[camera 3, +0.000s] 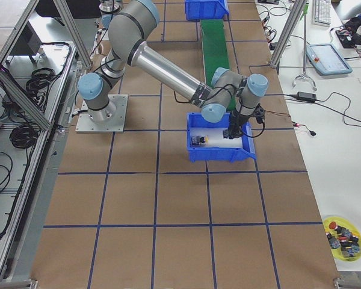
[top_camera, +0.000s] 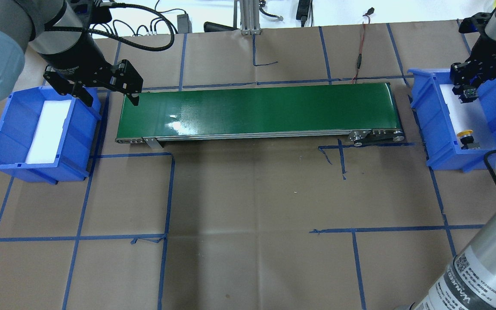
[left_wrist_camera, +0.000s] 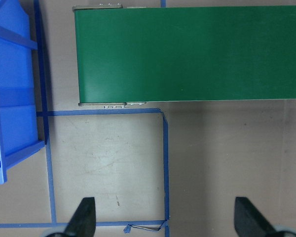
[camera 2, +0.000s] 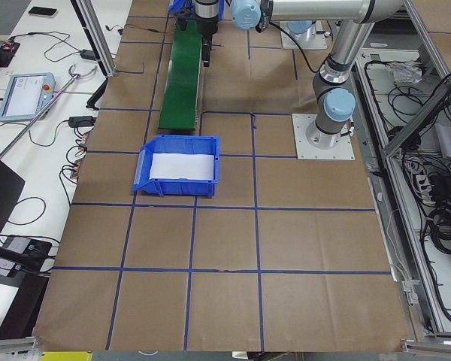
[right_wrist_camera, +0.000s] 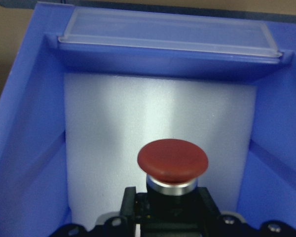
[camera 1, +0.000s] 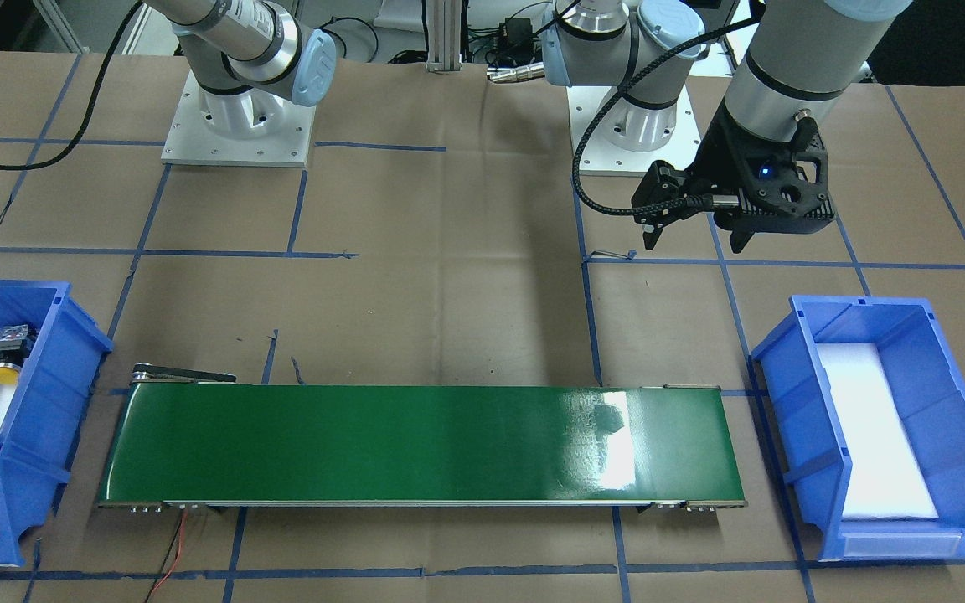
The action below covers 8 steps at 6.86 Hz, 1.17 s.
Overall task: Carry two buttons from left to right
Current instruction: 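Lower the red button into the bin and open the right gripper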
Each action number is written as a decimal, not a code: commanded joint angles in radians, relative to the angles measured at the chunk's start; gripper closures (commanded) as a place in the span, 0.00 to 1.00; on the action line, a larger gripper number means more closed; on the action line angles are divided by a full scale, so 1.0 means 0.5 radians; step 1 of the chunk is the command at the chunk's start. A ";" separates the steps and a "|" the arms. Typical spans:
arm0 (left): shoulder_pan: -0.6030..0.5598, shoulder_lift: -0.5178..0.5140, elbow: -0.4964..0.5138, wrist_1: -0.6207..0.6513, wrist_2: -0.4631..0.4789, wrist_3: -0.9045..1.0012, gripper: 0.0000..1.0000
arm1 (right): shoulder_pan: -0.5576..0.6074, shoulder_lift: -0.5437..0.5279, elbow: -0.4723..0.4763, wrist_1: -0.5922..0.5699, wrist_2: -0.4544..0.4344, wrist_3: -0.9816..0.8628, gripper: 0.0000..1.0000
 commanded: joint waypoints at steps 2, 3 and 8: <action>0.000 0.000 -0.001 0.000 0.000 0.001 0.00 | -0.036 0.059 0.070 -0.019 0.000 -0.111 0.96; -0.003 0.000 0.002 0.000 0.000 -0.002 0.00 | -0.036 0.077 0.070 -0.015 -0.006 -0.108 0.94; 0.000 0.000 0.002 0.000 0.000 0.001 0.00 | -0.026 0.038 0.063 -0.003 -0.006 -0.093 0.01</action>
